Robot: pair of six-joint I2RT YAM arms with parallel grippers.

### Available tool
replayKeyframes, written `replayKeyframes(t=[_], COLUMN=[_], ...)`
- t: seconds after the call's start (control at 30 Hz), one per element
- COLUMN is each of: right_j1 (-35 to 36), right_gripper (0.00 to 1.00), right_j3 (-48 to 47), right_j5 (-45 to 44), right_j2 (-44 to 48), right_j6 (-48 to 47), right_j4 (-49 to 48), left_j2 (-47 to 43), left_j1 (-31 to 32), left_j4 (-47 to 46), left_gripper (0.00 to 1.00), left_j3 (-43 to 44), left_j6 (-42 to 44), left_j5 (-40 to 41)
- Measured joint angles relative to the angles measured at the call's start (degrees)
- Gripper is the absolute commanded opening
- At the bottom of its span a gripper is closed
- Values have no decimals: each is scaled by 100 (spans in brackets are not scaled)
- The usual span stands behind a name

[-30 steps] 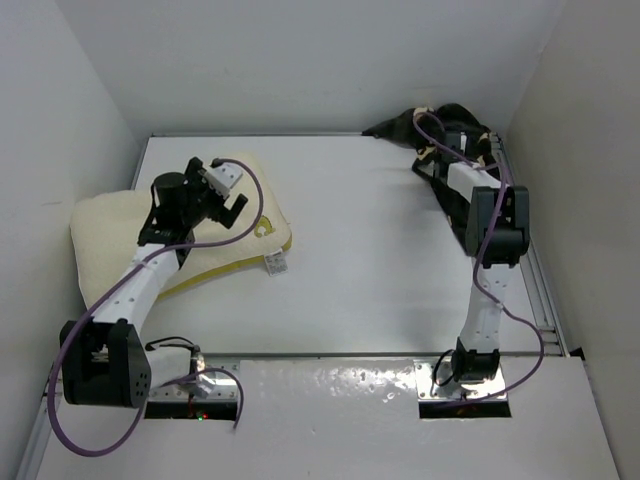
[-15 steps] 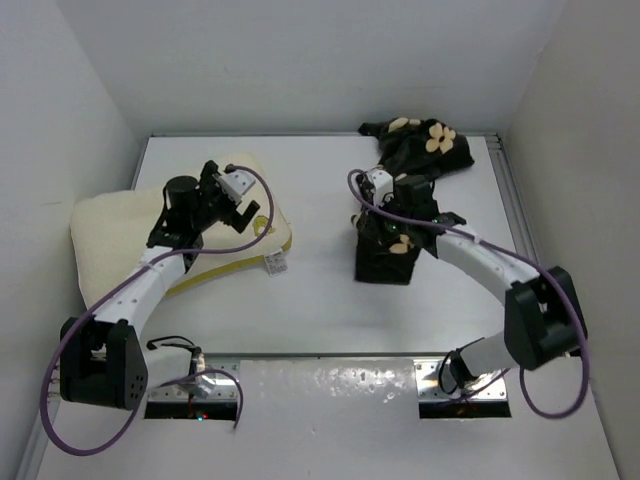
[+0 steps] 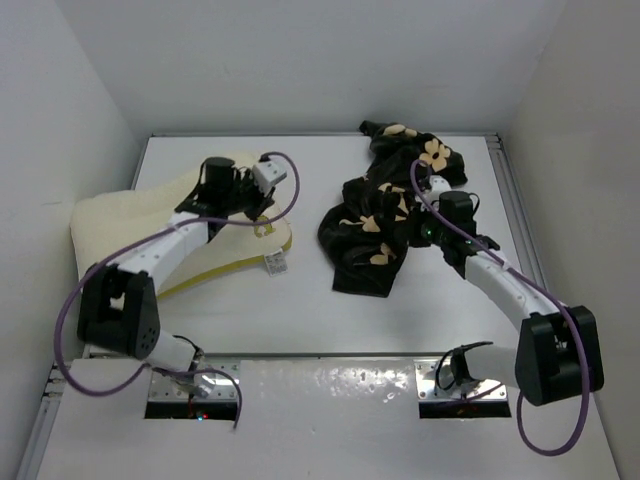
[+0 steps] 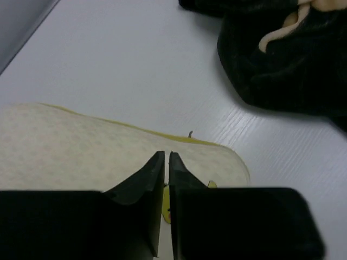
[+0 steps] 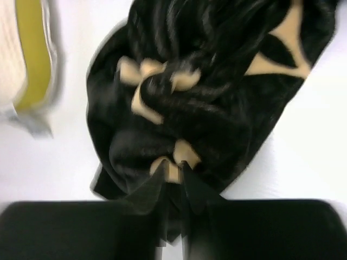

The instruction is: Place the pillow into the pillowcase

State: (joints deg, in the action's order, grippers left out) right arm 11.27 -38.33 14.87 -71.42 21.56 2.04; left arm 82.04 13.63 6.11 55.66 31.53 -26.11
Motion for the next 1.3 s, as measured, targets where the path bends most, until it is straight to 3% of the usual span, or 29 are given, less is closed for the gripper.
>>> replayKeyframes(t=[0.03, 0.07, 0.1, 0.13, 0.2, 0.23, 0.33, 0.4, 0.43, 0.5, 0.57, 0.6, 0.63, 0.73, 0.77, 0.87, 1.07, 1.17, 1.27, 1.3], right_j1=[-42, -42, -22, 2, 74, 105, 144, 144, 149, 170, 205, 286, 350, 553, 608, 638, 492, 516, 656, 704], right_gripper=[65, 77, 93, 98, 99, 99, 90, 74, 59, 53, 61, 69, 85, 92, 99, 99, 99, 90, 48, 16], right_j3=[-7, -26, -105, -234, -605, -817, -1513, -2026, -2260, -2782, -3215, -3652, -3915, -4621, -4771, -4916, -3801, -3397, -3254, -3276], right_j5=[-103, -166, -197, -219, -271, -291, -352, -393, -376, -258, -9, 144, 260, 363, 321, -31, -918, -778, -380, -269], right_j2=[-39, -92, -208, -345, -715, -920, -1628, -2142, -2391, -2885, -3215, -3510, -3652, -3893, -3901, -3762, -2889, -2848, -3093, -3198], right_j6=[153, 240, 256, 262, 195, 164, 70, -17, -96, -326, -643, -852, -1054, -1668, -1792, -2035, -2037, -1939, -1801, -1766], right_j4=[-140, -254, -302, -308, -299, -308, -188, 20, 168, 577, 1137, 1412, 1674, 2437, 2632, 2970, 3093, 2988, 2789, 2699], left_j2=[306, 588, 815, 992, 1185, 1252, 1322, 1338, 1340, 1340, 1338, 1333, 1325, 1193, 1117, 811, 291, 249, 238, 227], left_j1=[116, 264, 411, 570, 846, 1071, 1416, 1523, 1526, 1508, 1456, 1421, 1390, 1187, 1095, 839, 732, 732, 732, 732], left_j4=[245, 448, 597, 699, 835, 874, 979, 1005, 1010, 997, 970, 953, 940, 896, 894, 822, 568, 483, 409, 398], left_gripper=[0, 1, 17, 27, 52, 56, 59, 60, 60, 61, 62, 62, 62, 62, 62, 62, 64, 65, 65, 66], left_j3=[420, 839, 1185, 1453, 1729, 1764, 1655, 1567, 1539, 1497, 1458, 1434, 1405, 1220, 1143, 883, 345, 203, 83, 52], left_j6=[7, 7, 11, 55, 120, 116, -76, -267, -334, -459, -535, -573, -610, -688, -704, -706, -588, -588, -590, -590], left_j5=[39, 94, 153, 190, 216, 238, 256, 223, 216, 247, 306, 321, 321, 328, 341, 433, 483, 457, 468, 479])
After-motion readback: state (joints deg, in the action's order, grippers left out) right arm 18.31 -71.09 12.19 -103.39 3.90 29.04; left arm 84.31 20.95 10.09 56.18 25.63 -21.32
